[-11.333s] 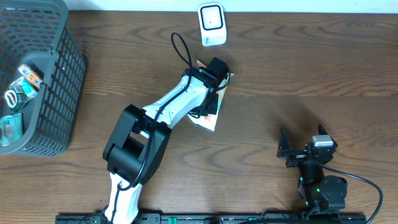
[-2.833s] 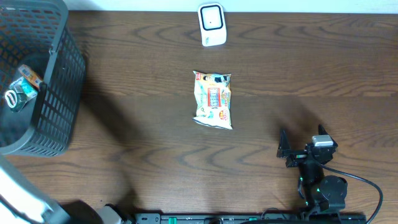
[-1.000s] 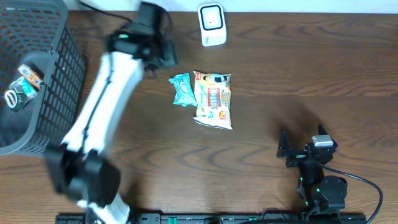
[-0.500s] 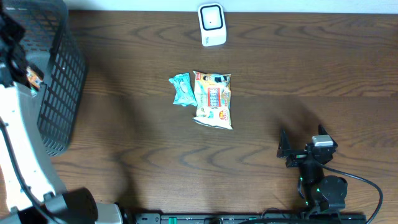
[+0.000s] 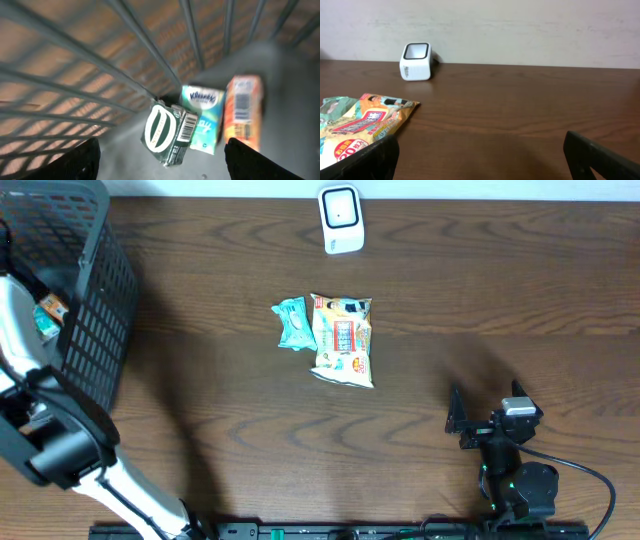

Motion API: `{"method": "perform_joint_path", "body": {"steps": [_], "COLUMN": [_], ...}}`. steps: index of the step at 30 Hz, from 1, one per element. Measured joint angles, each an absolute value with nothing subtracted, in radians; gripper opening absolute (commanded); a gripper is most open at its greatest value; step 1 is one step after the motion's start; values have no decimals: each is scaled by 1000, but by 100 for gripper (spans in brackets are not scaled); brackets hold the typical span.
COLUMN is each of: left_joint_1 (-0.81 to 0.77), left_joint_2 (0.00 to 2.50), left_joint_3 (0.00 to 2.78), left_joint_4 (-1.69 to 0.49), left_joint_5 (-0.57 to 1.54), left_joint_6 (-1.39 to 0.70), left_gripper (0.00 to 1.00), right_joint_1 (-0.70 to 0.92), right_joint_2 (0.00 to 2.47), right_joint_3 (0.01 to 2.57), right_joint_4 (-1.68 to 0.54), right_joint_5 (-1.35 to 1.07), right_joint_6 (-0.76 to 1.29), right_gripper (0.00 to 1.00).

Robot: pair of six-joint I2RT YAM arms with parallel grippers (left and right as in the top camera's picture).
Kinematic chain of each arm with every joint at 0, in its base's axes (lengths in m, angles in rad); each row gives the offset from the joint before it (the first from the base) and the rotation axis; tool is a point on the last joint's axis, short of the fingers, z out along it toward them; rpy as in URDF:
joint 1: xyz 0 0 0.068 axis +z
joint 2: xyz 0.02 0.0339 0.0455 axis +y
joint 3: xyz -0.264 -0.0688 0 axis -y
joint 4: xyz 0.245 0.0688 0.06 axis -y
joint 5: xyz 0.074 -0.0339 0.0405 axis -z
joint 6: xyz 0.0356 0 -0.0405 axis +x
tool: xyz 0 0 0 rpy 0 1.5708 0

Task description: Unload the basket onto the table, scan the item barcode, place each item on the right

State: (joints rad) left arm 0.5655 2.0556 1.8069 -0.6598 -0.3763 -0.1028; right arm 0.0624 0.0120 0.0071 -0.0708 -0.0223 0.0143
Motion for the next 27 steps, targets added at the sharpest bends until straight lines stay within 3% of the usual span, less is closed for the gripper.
{"method": "perform_joint_path", "body": {"steps": [6, 9, 24, 25, 27], "left_joint_1": [578, 595, 664, 664, 664], "left_joint_2": [2159, 2183, 2232, 2232, 2232], "left_joint_3": [1807, 1807, 1805, 1805, 1805], "left_joint_4": [-635, -623, -620, -621, -625], "left_joint_5": [-376, -376, -177, -173, -165], "left_joint_6": [-76, -69, -47, -47, -47], "left_gripper": [76, 61, 60, 56, 38], "right_joint_1": [62, 62, 62, 62, 62], "right_joint_2": [12, 12, 12, 12, 12], "right_joint_3": [7, 7, 7, 7, 7], "right_joint_4": [-71, -71, -71, -71, -71], "right_joint_5": [-22, -22, -22, -22, -22], "right_joint_6": [14, 14, 14, 14, 14], "right_gripper": [99, 99, 99, 99, 99]}}
